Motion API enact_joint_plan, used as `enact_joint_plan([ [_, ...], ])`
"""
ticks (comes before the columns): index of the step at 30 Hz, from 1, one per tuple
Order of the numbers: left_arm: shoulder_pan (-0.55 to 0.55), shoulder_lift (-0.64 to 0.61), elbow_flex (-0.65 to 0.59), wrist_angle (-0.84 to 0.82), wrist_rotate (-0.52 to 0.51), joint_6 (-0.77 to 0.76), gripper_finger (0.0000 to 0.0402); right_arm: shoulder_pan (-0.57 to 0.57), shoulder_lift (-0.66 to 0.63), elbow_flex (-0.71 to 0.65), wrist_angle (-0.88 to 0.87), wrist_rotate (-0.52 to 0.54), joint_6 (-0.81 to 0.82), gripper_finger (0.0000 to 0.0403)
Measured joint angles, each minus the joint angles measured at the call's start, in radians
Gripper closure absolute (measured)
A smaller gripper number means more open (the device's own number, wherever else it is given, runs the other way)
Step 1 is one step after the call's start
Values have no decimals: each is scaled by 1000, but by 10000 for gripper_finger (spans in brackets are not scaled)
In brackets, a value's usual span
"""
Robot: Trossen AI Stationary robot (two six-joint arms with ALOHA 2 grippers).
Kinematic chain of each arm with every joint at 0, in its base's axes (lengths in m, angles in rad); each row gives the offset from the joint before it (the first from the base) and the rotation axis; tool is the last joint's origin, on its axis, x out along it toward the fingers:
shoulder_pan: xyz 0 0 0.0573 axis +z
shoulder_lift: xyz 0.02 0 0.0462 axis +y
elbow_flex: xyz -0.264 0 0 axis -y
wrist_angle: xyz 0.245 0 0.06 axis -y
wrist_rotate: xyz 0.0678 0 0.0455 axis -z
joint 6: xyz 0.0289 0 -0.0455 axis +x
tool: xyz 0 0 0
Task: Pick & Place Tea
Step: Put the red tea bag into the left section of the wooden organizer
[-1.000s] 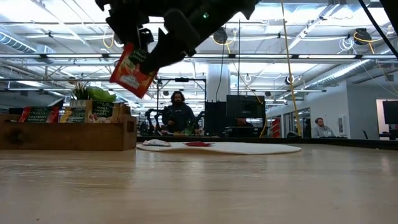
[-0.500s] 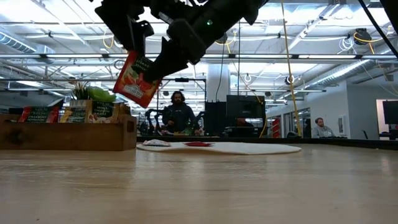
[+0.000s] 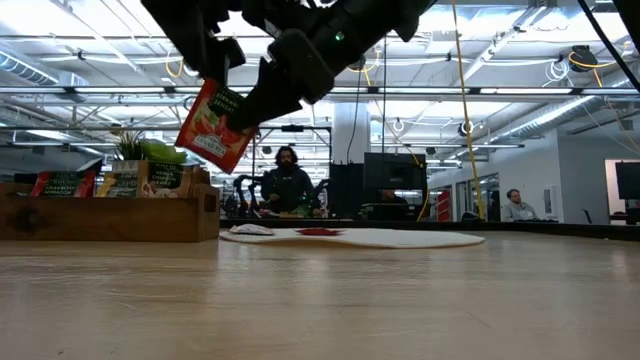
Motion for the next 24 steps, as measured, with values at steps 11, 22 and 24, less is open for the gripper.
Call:
enact_joint_plan([
  [11,-6,0,-65,4,34,246,162,3,0,-42,2,-120,-55,403],
  [22,24,-13,-66,29,-92,257,232,32,-3,-42,67,-403,-191,403],
  [24,36,-19,-62,67,-80,248,243,45,0,-42,126,-336,-206,403],
])
